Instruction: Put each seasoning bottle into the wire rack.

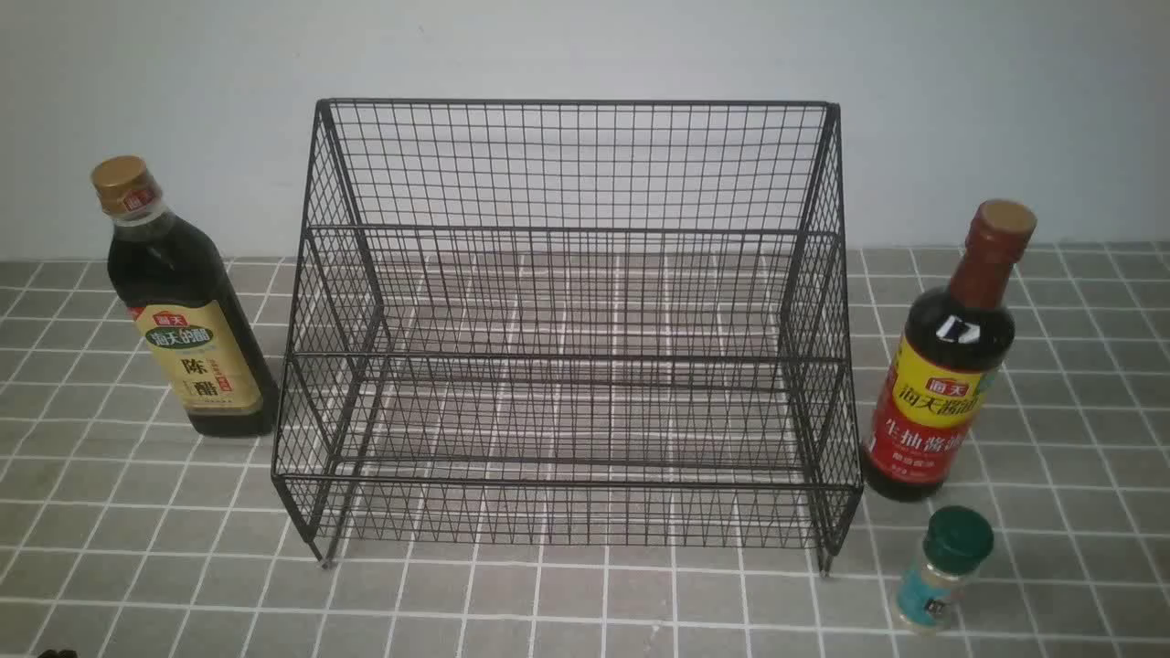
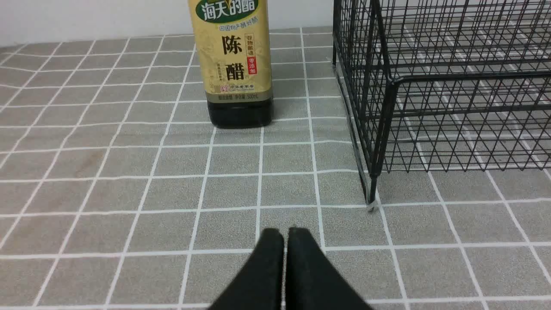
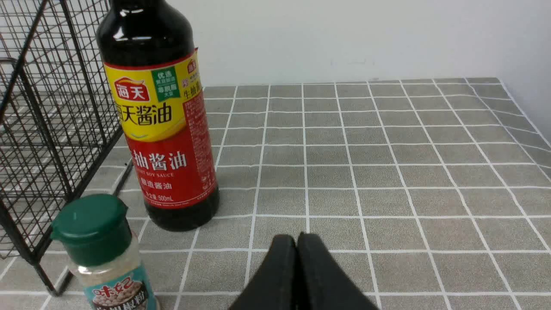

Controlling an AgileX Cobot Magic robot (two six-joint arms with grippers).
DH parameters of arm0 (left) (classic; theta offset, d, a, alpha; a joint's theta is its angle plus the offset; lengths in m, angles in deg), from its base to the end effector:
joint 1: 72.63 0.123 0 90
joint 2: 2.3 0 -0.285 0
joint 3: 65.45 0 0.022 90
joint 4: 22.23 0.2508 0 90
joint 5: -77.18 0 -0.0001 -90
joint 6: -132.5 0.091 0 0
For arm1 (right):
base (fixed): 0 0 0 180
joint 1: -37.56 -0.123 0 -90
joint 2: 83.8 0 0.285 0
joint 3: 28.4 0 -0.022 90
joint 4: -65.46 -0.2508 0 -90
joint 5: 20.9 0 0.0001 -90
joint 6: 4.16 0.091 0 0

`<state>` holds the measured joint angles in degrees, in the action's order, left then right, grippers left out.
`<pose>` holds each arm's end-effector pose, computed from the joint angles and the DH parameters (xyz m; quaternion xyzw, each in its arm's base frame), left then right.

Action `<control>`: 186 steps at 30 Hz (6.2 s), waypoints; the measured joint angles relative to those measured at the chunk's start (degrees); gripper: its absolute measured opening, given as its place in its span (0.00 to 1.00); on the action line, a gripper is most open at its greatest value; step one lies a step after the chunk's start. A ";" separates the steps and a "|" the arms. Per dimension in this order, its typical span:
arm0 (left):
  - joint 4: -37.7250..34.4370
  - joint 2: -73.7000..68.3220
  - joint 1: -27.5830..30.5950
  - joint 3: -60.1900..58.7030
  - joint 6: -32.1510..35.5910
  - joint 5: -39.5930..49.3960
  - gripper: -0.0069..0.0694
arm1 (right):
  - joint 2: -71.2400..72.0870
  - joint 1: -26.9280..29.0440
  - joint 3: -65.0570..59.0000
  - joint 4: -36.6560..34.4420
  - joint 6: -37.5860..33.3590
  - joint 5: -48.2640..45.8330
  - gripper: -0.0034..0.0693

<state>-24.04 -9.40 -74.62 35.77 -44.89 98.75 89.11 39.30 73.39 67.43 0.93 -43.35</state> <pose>0.0525 -0.0029 0.1708 0.0240 0.8058 -0.0102 0.5917 0.0519 -0.0028 0.1728 0.0392 0.8067 0.0026 0.5896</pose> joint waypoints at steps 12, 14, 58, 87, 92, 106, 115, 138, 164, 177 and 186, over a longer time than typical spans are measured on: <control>0.00 0.00 0.00 0.00 0.00 0.00 0.08 | 0.00 0.00 0.00 0.00 0.00 0.00 0.03; 0.00 0.00 0.00 0.00 0.00 0.00 0.08 | 0.00 0.00 0.00 0.00 0.00 0.00 0.03; 0.00 0.00 0.00 0.00 0.00 0.00 0.08 | -13.15 0.00 18.56 -6.56 14.54 22.45 0.05; 0.00 0.00 0.00 0.00 0.00 0.00 0.08 | -70.42 -17.00 53.51 -1.97 -4.63 8.48 0.76; 0.00 0.00 0.00 0.00 0.00 0.00 0.08 | -74.26 -13.46 53.69 -1.97 -2.73 7.73 0.85; 0.00 0.00 0.00 0.00 0.00 0.00 0.08 | -82.95 -13.20 53.81 -4.20 -2.75 6.41 0.76; 0.00 0.00 0.00 0.00 0.00 0.00 0.08 | -78.14 -13.32 53.14 -3.76 -5.09 2.61 0.43; 0.00 0.00 0.00 0.00 0.00 0.00 0.08 | -69.79 -26.58 83.59 -6.58 -10.08 -10.26 0.42; 0.00 0.00 0.00 0.00 0.00 0.00 0.08 | -92.48 -30.25 84.86 -8.71 -10.47 -20.03 0.42; 0.00 0.00 0.00 0.00 0.00 0.00 0.08 | -96.48 -30.29 86.15 -9.04 -10.70 -24.16 0.45; 1.41 0.00 0.00 0.00 -0.05 -0.51 0.08 | -94.68 -30.36 86.01 -9.74 -10.48 -26.98 0.65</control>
<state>-22.64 -9.40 -74.62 35.77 -44.95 98.24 -5.57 8.94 159.40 57.69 -9.55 -70.33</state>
